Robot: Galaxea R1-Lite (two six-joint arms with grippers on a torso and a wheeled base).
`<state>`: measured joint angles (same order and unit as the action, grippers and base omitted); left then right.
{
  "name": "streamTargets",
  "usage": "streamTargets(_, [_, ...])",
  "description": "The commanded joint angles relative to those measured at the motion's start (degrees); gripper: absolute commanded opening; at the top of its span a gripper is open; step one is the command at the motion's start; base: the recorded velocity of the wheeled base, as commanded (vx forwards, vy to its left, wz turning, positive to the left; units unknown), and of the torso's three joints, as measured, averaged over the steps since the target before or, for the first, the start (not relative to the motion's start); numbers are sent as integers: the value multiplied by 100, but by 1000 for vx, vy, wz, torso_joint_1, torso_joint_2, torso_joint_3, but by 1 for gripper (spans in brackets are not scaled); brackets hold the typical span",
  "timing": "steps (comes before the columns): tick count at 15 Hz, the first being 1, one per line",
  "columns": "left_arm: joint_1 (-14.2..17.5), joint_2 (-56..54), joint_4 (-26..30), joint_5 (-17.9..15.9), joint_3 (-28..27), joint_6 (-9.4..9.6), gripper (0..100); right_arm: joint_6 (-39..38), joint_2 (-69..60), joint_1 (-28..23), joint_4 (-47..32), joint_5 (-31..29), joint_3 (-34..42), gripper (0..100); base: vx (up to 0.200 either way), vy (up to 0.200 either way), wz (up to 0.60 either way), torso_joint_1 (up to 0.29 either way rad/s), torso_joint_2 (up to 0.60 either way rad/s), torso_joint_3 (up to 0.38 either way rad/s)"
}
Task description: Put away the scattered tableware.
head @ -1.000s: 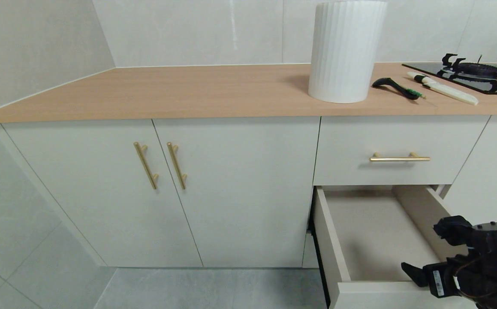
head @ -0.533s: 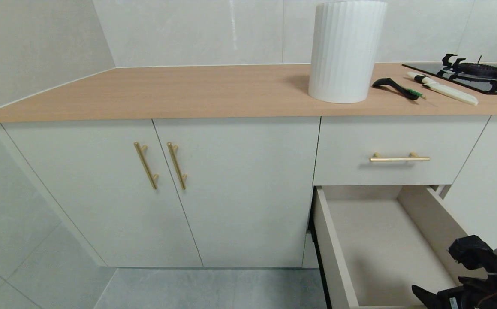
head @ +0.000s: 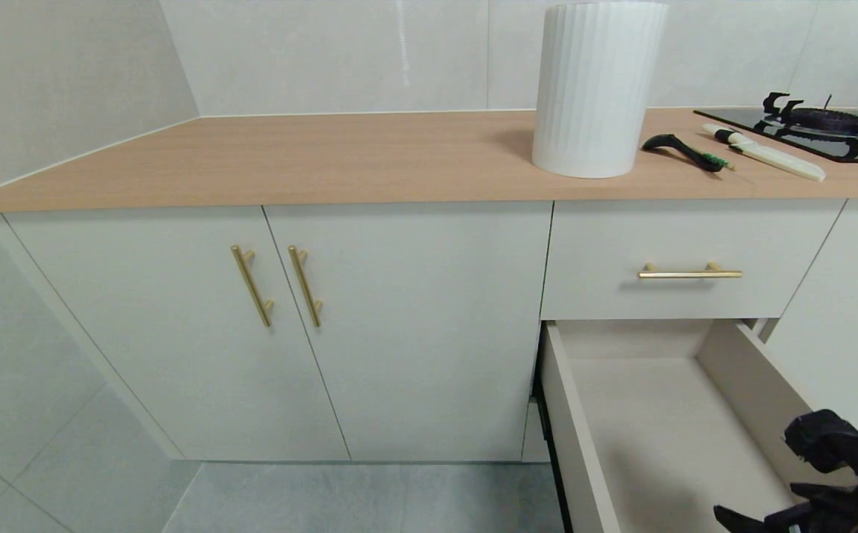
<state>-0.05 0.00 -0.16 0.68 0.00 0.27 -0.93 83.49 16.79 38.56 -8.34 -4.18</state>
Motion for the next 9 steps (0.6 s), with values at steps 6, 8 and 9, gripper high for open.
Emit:
streamTargets(6, [5, 9, -2, 2, 0, 0, 100, -74, -896, -193, -5209, 702, -5356, 100, 0, 0, 0, 0, 0, 0])
streamTargets(8, [-4, 9, -2, 2, 0, 0, 100, -347, -720, -228, -5139, 869, -5400, 100, 0, 0, 0, 0, 0, 0])
streamTargets(9, [-4, 9, -2, 2, 0, 0, 100, -338, -597, -395, -5025, 931, -5400, 100, 0, 0, 0, 0, 0, 0])
